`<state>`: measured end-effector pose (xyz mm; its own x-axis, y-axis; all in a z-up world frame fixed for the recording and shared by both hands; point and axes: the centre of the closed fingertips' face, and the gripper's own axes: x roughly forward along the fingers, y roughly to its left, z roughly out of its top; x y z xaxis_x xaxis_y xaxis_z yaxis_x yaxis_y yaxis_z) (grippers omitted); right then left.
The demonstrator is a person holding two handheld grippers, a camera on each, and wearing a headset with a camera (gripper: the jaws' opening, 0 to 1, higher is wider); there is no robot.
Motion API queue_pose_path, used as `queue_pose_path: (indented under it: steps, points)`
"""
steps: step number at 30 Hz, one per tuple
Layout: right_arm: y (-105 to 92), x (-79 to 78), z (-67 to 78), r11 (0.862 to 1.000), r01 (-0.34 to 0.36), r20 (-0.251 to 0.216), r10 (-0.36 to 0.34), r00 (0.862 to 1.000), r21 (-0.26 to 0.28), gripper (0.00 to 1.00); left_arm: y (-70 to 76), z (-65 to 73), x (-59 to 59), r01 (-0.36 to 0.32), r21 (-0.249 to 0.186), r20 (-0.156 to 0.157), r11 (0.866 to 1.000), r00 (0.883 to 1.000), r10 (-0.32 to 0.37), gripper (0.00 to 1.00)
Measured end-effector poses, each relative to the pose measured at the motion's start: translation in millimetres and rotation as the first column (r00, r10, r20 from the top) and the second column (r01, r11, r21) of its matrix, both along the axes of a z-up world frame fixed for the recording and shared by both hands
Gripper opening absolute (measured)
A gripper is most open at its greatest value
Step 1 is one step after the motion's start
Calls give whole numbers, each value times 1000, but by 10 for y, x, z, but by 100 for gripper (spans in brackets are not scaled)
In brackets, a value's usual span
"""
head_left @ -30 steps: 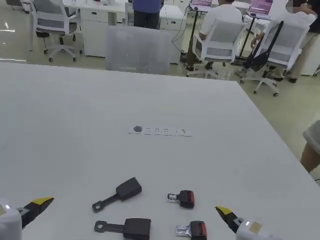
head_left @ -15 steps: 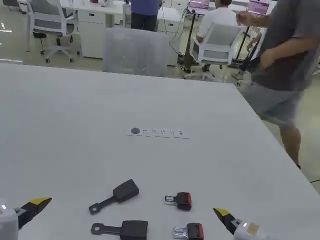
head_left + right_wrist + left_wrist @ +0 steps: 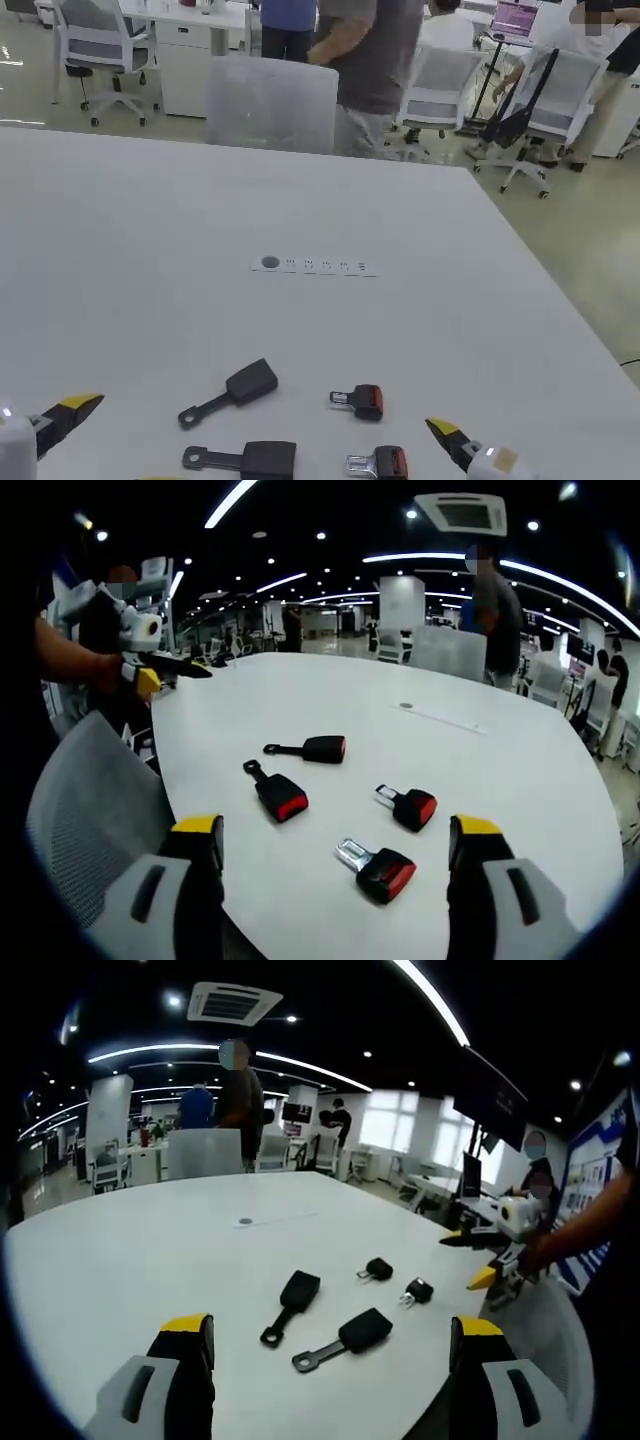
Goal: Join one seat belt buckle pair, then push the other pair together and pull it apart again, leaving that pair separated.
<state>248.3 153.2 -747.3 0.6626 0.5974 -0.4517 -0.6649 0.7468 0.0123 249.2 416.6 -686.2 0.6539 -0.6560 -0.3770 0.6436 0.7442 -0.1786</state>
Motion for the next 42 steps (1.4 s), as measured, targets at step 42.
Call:
queue_pose_path:
  steps: [42]
  points:
    - [-15,1,-6,1000,-2,-7,2,1000,3,95,-12,-9,0,2,9,-1,1000,1000,-2,100]
